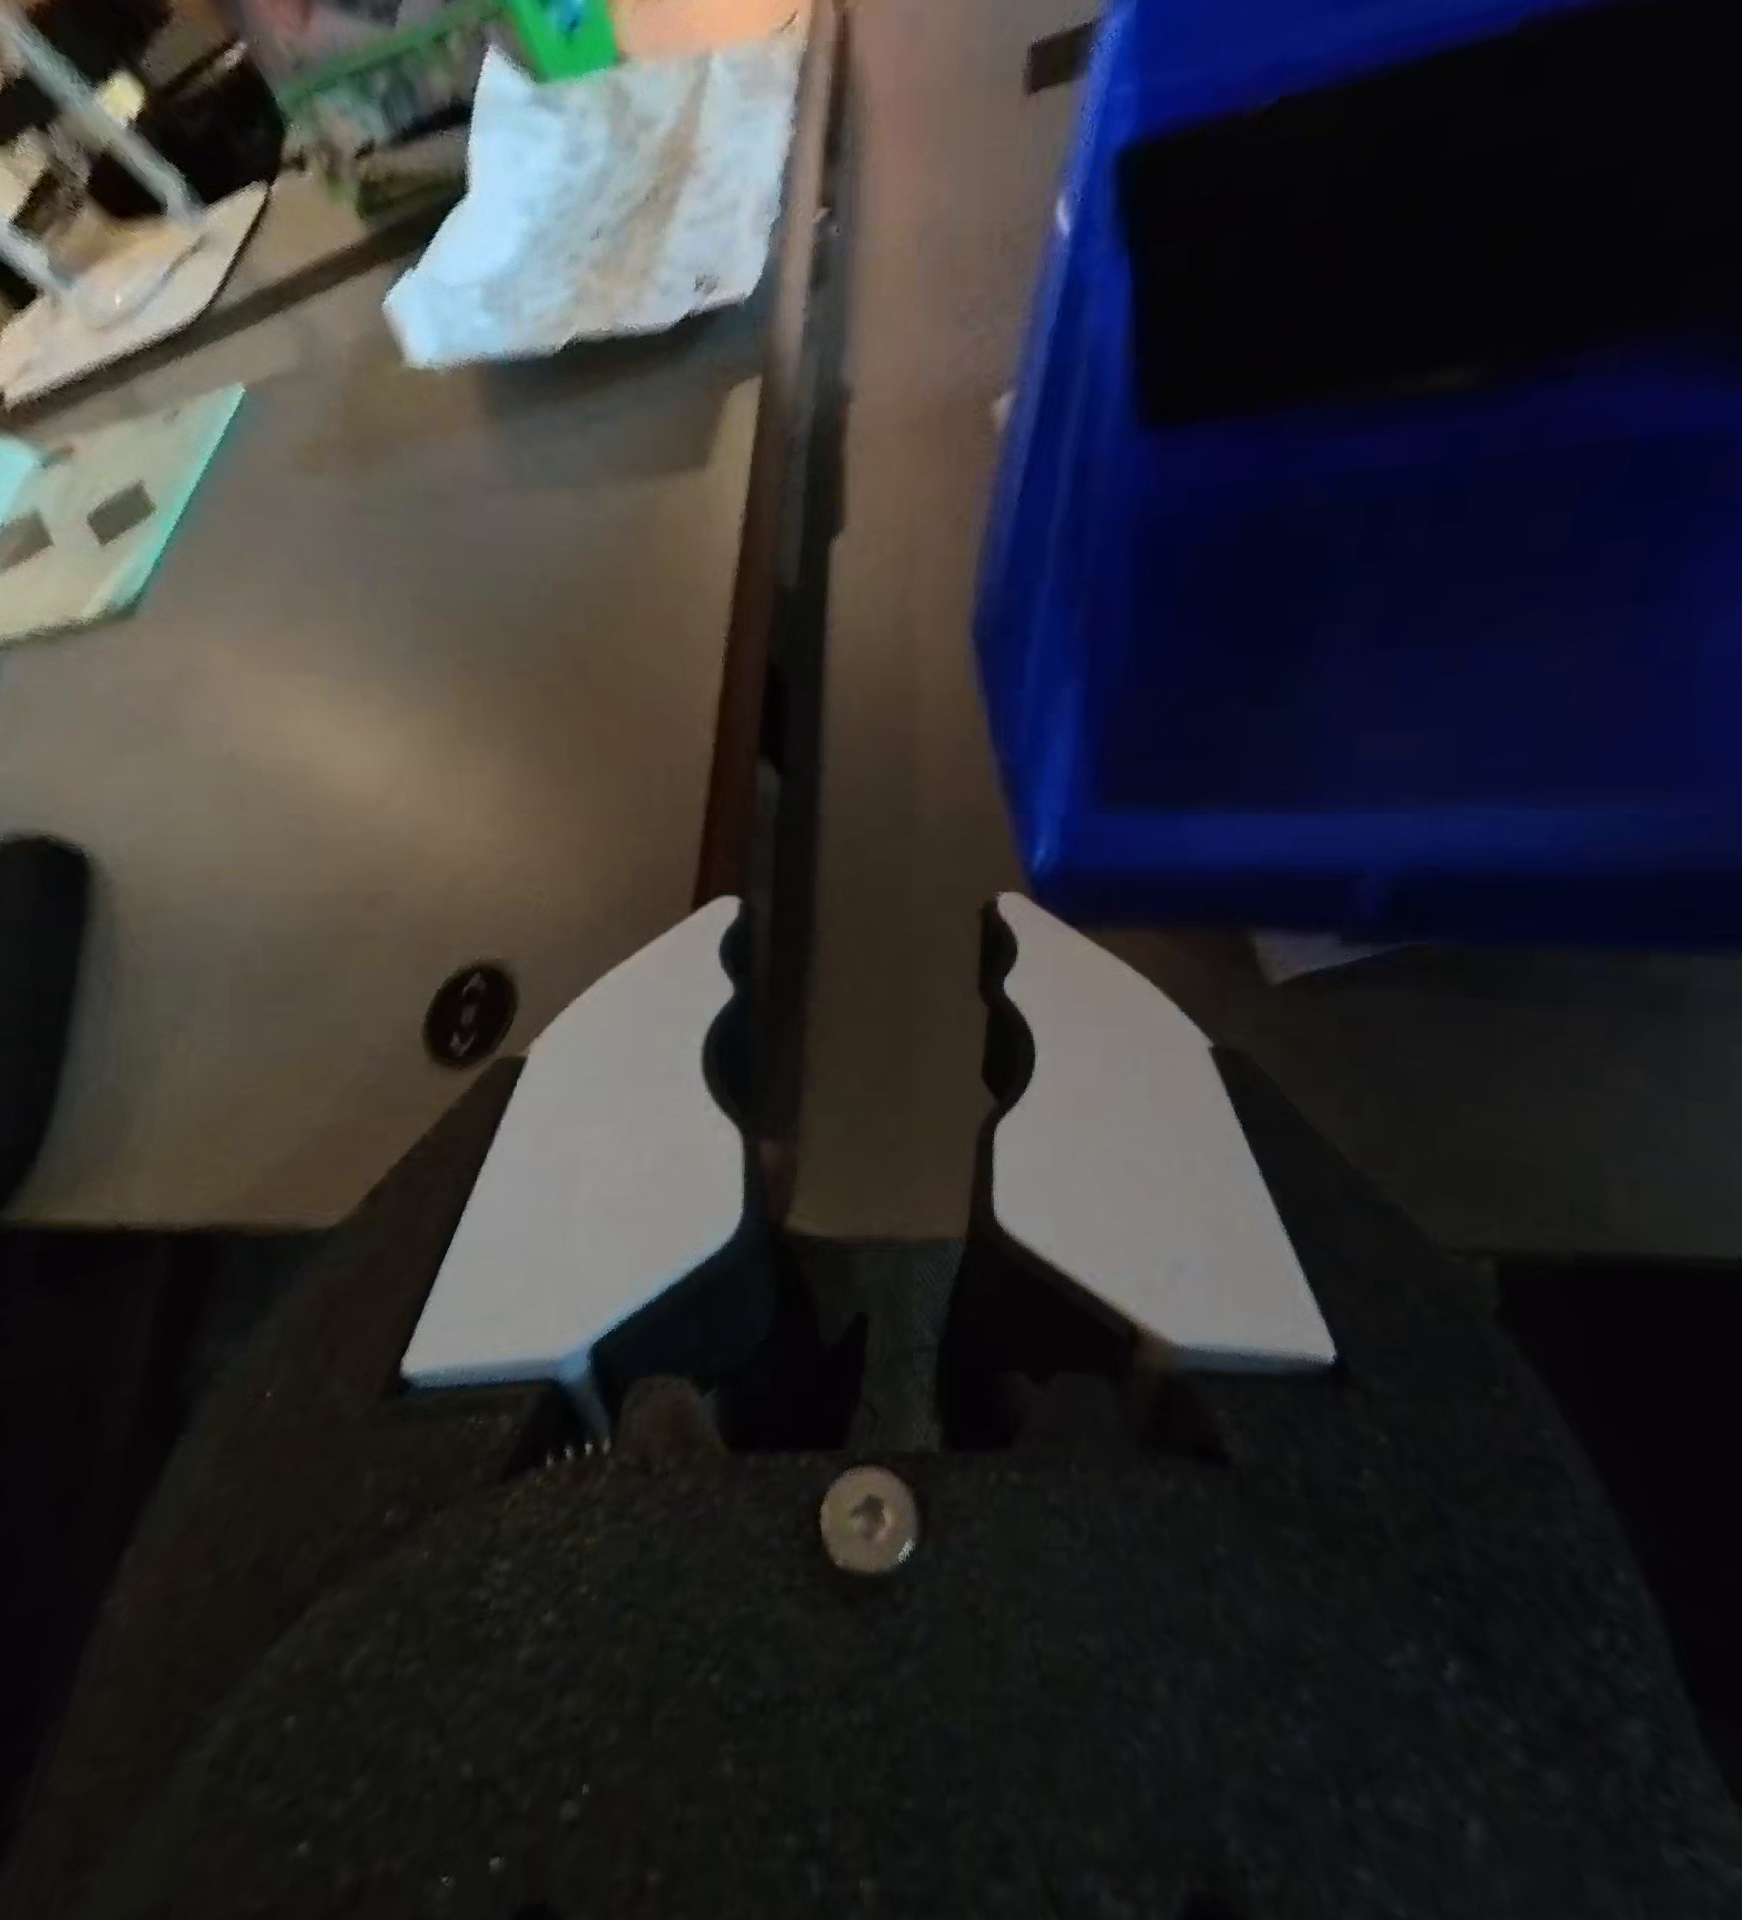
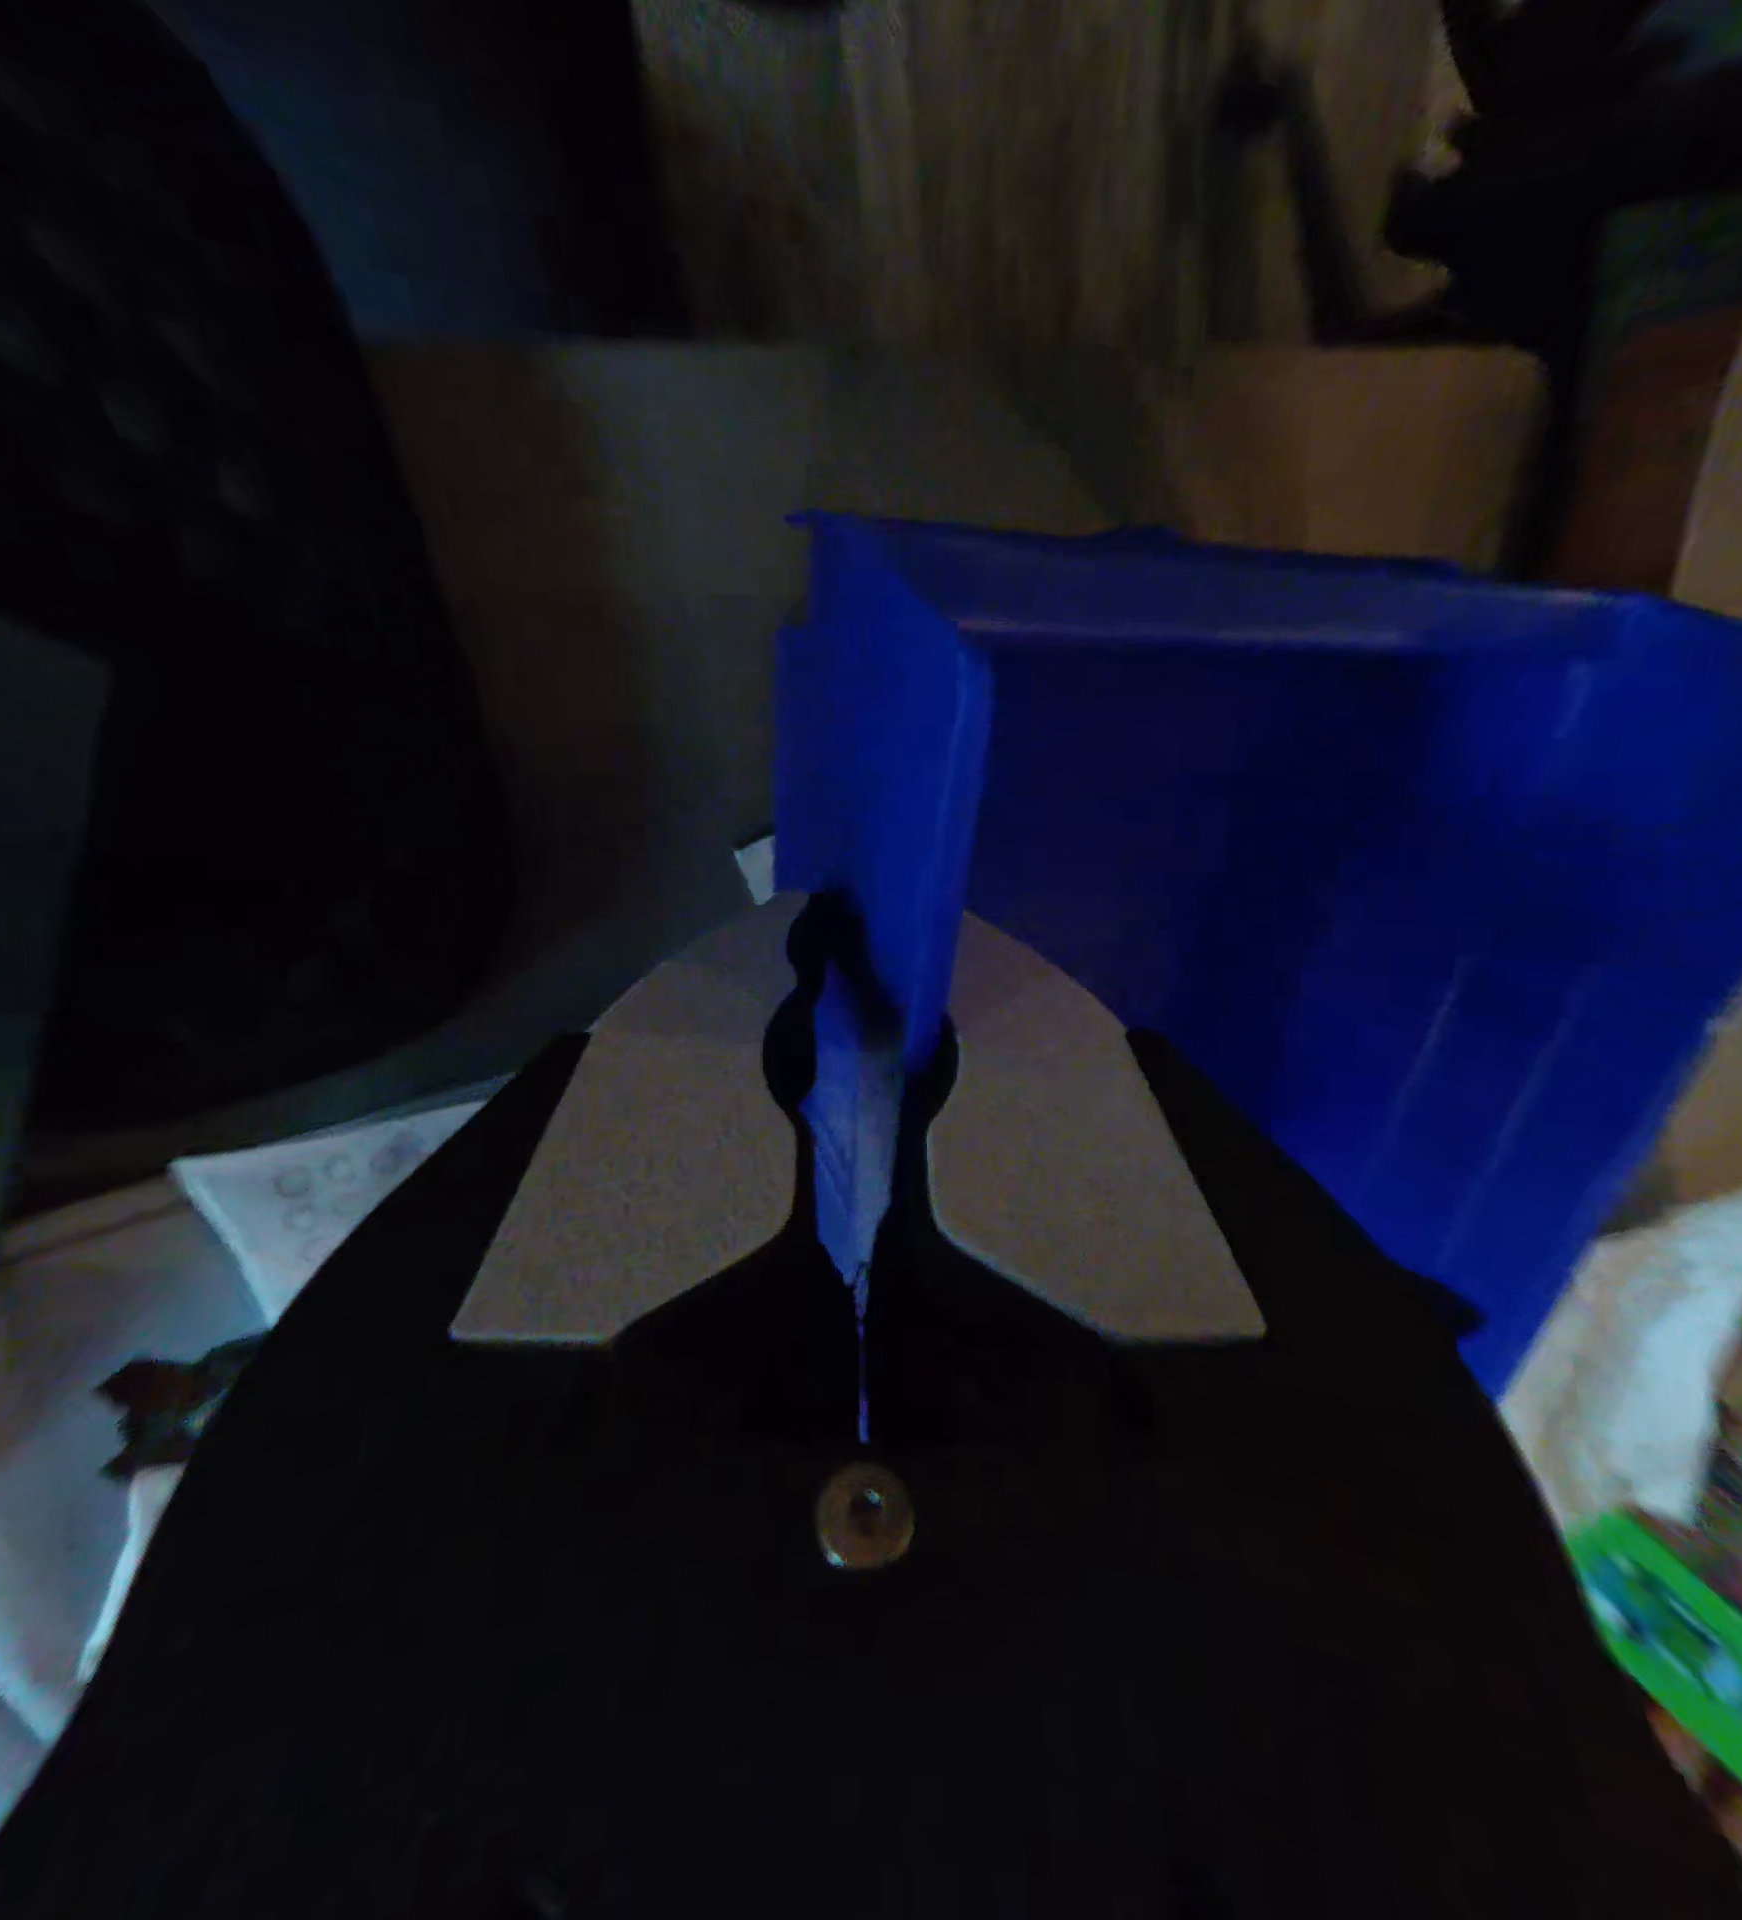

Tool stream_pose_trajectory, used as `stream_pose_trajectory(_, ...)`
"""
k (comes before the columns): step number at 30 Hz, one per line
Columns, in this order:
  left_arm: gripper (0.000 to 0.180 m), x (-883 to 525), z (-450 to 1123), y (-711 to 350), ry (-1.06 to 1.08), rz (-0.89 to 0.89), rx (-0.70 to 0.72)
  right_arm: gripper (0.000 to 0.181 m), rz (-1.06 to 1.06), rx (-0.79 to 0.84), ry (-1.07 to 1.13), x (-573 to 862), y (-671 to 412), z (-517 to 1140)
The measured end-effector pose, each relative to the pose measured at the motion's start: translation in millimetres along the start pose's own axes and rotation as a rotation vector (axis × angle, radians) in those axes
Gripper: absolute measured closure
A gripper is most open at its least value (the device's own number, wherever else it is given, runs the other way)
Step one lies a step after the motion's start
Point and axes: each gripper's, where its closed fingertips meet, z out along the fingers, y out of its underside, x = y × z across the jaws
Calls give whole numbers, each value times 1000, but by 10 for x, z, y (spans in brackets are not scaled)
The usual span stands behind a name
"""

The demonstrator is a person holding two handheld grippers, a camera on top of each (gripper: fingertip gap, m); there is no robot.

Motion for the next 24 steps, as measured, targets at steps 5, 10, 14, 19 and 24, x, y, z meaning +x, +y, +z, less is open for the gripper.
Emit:
stream_pose_trajectory(5, 140, 380, 75, -163, 118, 76, 29, 153, 201, 20, 178, 108, 90, -121)
stream_pose_trajectory(10, 143, 525, 121, -47, 175, 112, -19, 149, 654, 291, 311, 381, 306, -817)
stream_pose_trajectory(14, 149, 726, 96, 21, 285, 142, -38, 156, 1072, 113, 379, 674, 969, -1099)
stream_pose_trajectory(19, 153, 970, 110, -21, 343, 184, 6, 166, 1188, -215, 139, 622, 1234, -663)
stream_pose_trajectory(24, 155, 1032, 184, -162, 337, 170, 61, 162, 1296, -334, -109, 429, 1274, -331)
